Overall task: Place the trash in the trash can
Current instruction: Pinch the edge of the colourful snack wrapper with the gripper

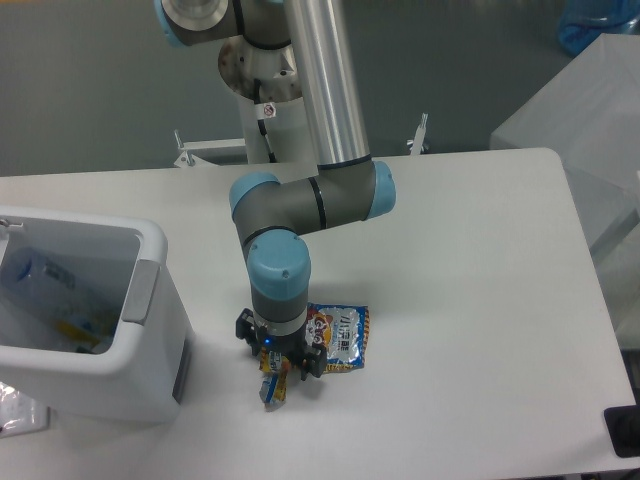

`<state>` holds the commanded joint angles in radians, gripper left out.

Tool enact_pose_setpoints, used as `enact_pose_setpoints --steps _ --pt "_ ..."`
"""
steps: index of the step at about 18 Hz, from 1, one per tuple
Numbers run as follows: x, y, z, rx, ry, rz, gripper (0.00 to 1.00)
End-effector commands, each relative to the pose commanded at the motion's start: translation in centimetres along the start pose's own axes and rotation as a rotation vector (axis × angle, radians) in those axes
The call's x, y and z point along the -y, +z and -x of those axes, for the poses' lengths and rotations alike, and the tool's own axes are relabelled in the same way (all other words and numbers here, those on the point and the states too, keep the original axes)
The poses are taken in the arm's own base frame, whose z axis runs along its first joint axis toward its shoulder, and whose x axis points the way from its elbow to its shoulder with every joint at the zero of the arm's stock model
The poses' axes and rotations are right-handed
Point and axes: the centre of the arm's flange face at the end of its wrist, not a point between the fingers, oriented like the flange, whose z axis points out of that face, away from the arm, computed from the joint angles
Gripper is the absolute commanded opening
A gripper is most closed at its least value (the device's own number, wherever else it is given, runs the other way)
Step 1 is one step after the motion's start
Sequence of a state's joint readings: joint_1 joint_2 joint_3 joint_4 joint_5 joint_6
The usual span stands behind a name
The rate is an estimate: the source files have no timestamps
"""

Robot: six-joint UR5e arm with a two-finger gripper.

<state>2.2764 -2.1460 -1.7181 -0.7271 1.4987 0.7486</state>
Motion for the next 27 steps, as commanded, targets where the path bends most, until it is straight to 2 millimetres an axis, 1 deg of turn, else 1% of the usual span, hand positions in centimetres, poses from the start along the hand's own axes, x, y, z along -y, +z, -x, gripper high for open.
enact_pose_setpoints --steps 2,3,5,7,9,13,14,15,17,19,22,25,26,27 --pt "0.0 -0.1 0.0 0.000 -0.014 -0.002 0.53" --pt "0.0 -0.1 0.0 0.000 -0.023 -0.002 0.45" --pt "0.0 -0.1 -0.1 0.002 -0.026 -0.002 0.34" --pt "0.1 -0.2 -0.3 0.001 -0.026 -0.002 0.32" --pt "0.0 -0.2 -0.4 -0.001 -0.026 0.000 0.27" --pt "-0.5 0.2 -0.6 -0.008 -0.029 0.009 0.23" --pt "-0.5 0.2 -0.6 -0.007 -0.029 0.010 0.15" --pt "-0.5 -0.1 -0.7 -0.004 -0.027 0.007 0.09" --pt "-0.7 -0.3 -0.6 -0.003 -0.030 0.006 0.00" --pt "-0.8 -0.4 -0.4 -0.003 -0.034 0.007 0.00" --pt "-1.0 -2.0 0.0 0.008 -0.042 -0.011 0.00" --pt "-1.5 -4.2 1.2 0.028 -0.059 -0.039 0.00" --pt "-1.8 -5.1 1.8 0.037 -0.068 -0.052 0.00" --pt "-1.9 -6.0 2.0 0.037 -0.073 -0.069 0.00"
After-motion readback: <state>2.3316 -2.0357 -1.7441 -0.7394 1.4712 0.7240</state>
